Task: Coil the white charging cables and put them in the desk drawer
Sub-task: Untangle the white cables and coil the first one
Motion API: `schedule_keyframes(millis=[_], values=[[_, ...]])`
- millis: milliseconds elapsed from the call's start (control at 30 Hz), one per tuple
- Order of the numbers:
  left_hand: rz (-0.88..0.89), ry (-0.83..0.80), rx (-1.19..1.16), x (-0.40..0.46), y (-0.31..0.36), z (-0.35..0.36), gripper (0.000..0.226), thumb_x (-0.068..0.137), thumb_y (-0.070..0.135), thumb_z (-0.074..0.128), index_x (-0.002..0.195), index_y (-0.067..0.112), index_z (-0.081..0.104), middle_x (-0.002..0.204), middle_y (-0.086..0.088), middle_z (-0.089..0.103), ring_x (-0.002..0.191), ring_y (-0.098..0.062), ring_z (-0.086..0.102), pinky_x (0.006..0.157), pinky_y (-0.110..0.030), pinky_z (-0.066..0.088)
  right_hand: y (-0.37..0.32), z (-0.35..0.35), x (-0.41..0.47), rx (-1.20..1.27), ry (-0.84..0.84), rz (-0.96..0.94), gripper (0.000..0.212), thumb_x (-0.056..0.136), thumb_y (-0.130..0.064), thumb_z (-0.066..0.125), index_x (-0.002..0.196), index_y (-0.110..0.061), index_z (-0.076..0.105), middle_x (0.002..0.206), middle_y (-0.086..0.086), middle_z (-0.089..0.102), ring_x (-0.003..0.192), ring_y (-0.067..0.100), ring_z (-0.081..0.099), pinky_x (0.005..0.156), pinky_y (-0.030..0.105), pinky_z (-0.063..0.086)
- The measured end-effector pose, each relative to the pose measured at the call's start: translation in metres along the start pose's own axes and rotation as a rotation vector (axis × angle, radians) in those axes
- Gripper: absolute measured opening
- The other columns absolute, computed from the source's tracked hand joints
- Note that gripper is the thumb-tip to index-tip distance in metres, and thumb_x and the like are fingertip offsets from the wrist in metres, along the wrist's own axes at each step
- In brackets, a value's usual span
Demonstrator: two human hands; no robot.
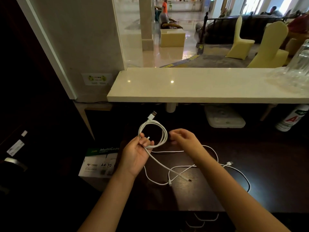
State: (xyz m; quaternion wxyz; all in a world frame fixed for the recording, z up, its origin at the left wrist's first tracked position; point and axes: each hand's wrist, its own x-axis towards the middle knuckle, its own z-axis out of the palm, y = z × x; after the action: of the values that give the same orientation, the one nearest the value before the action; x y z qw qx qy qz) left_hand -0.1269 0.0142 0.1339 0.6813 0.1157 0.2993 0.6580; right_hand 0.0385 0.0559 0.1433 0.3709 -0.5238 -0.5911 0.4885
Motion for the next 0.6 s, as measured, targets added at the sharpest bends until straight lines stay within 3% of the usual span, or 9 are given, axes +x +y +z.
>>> schedule_keyframes(millis=[67, 100, 167, 267, 333, 400, 467, 533, 600], values=[[0.037, 0.015, -0.041, 0.002, 0.003, -0.004, 0.031, 0.098, 0.011, 0.027, 0.074, 0.014, 0.047, 0.048, 0.008, 0.041, 0.042, -0.004, 0.042, 0.082, -0.026, 0.041, 0.008, 0.001, -0.019, -0.427, 0.207, -0.214, 0.008, 0.085, -0.023, 0.062, 0.083, -0.016, 0.064, 0.067, -0.003, 0.053, 0.065, 0.011, 0.05, 0.06, 0.021, 0.039], [0.055, 0.017, -0.056, 0.004, 0.004, -0.005, 0.031, 0.098, 0.011, 0.027, 0.074, 0.015, 0.047, 0.049, 0.008, 0.041, 0.042, -0.004, 0.042, 0.082, -0.026, 0.041, 0.007, 0.005, -0.035, -0.504, 0.235, -0.283, 0.014, 0.085, -0.027, 0.062, 0.077, -0.016, 0.063, 0.063, -0.002, 0.053, 0.062, 0.014, 0.05, 0.059, 0.027, 0.041], [0.074, 0.02, -0.074, 0.005, 0.004, -0.005, 0.031, 0.098, 0.012, 0.027, 0.074, 0.015, 0.047, 0.049, 0.008, 0.041, 0.042, -0.004, 0.041, 0.081, -0.025, 0.041, 0.005, 0.018, -0.063, -0.597, 0.122, -0.246, 0.033, 0.088, -0.039, 0.056, 0.066, -0.015, 0.059, 0.055, -0.001, 0.057, 0.057, 0.019, 0.054, 0.058, 0.032, 0.044], [0.073, 0.014, -0.085, 0.004, -0.003, 0.0, 0.032, 0.099, 0.013, 0.027, 0.074, 0.016, 0.047, 0.049, 0.008, 0.041, 0.041, -0.003, 0.041, 0.081, -0.025, 0.041, 0.012, 0.034, -0.073, -0.72, 0.011, -0.067, 0.045, 0.092, -0.047, 0.044, 0.072, -0.011, 0.064, 0.071, 0.005, 0.071, 0.071, 0.022, 0.065, 0.066, 0.034, 0.05], [0.057, -0.009, -0.094, 0.002, -0.006, 0.004, 0.031, 0.099, 0.014, 0.028, 0.076, 0.015, 0.049, 0.051, 0.008, 0.043, 0.043, -0.003, 0.043, 0.078, -0.024, 0.048, 0.012, 0.035, -0.065, -0.534, 0.043, 0.016, 0.039, 0.094, -0.039, 0.046, 0.072, -0.012, 0.064, 0.08, 0.005, 0.073, 0.061, 0.01, 0.065, 0.06, 0.029, 0.05], [0.039, -0.032, -0.103, 0.0, -0.007, 0.005, 0.029, 0.098, 0.014, 0.03, 0.078, 0.014, 0.051, 0.052, 0.007, 0.046, 0.046, -0.003, 0.048, 0.073, -0.023, 0.056, 0.009, 0.034, -0.056, -0.079, 0.092, 0.15, 0.027, 0.094, -0.028, 0.049, 0.076, -0.014, 0.063, 0.082, 0.004, 0.073, 0.035, 0.003, 0.05, 0.04, 0.019, 0.04], [0.016, -0.048, -0.111, -0.002, -0.009, 0.004, 0.027, 0.097, 0.014, 0.032, 0.08, 0.012, 0.053, 0.054, 0.007, 0.049, 0.048, -0.003, 0.051, 0.072, -0.023, 0.057, 0.012, 0.032, -0.043, 0.338, 0.147, 0.242, 0.024, 0.095, -0.019, 0.048, 0.085, -0.005, 0.065, 0.08, 0.005, 0.073, 0.028, 0.006, 0.039, 0.033, 0.015, 0.028], [-0.009, -0.059, -0.117, -0.006, -0.012, 0.005, 0.026, 0.097, 0.015, 0.033, 0.082, 0.011, 0.054, 0.054, 0.006, 0.05, 0.049, -0.003, 0.053, 0.07, -0.024, 0.058, 0.016, 0.03, -0.033, 0.563, 0.162, 0.291, 0.022, 0.093, -0.01, 0.046, 0.084, -0.001, 0.065, 0.064, 0.002, 0.07, 0.028, 0.005, 0.031, 0.033, 0.012, 0.021], [-0.031, -0.076, -0.121, -0.01, -0.016, 0.007, 0.025, 0.096, 0.016, 0.033, 0.082, 0.012, 0.053, 0.054, 0.006, 0.048, 0.048, -0.003, 0.05, 0.069, -0.023, 0.057, 0.019, 0.031, -0.028, 0.59, 0.077, 0.352, 0.021, 0.091, -0.006, 0.046, 0.077, -0.003, 0.061, 0.043, -0.003, 0.053, 0.029, 0.004, 0.025, 0.034, 0.013, 0.015]])
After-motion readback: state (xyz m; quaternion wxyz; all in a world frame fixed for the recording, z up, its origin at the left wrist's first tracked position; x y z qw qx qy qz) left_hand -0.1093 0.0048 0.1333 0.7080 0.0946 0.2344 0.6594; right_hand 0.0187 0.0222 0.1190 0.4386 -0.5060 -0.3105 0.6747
